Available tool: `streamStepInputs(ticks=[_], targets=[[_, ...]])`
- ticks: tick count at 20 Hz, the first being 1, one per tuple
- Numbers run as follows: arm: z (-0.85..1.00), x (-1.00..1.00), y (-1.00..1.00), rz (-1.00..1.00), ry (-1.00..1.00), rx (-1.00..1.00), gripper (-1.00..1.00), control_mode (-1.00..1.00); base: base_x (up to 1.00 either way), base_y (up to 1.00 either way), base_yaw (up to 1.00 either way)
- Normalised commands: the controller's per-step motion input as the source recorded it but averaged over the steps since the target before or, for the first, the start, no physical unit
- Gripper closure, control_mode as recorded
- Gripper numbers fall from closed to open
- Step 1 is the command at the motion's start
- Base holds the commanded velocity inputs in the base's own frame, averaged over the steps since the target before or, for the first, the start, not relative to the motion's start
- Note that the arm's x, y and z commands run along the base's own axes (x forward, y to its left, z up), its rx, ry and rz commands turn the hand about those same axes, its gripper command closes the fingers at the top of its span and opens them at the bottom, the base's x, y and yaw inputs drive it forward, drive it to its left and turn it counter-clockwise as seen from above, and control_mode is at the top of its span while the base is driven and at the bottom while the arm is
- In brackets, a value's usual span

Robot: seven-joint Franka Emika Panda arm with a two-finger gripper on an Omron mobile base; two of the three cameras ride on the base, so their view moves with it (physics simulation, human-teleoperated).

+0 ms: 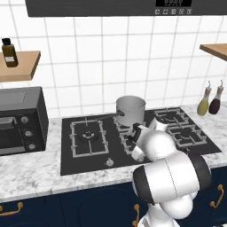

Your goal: Turn off the front center burner of the stove.

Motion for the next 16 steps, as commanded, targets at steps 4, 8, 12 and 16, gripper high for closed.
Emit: streamStepInputs(ticks=[4,8,12,16], targets=[[-0.18,0.00,0.00,-1.00,0.00,0.04,1.00,-1.00,0.00,0.00,0.00],[-0.09,0.00,0.00,-1.00,0.00,0.01,1.00,-1.00,0.00,0.00,0.00],[-0.06,0.00,0.00,-1.00,0.00,0.00,1.00,-1.00,0.00,0.00,0.00],[0.00,-0.18,0.01,-0.18,0.00,0.02,1.00,-1.00,0.00,0.00,0.00]])
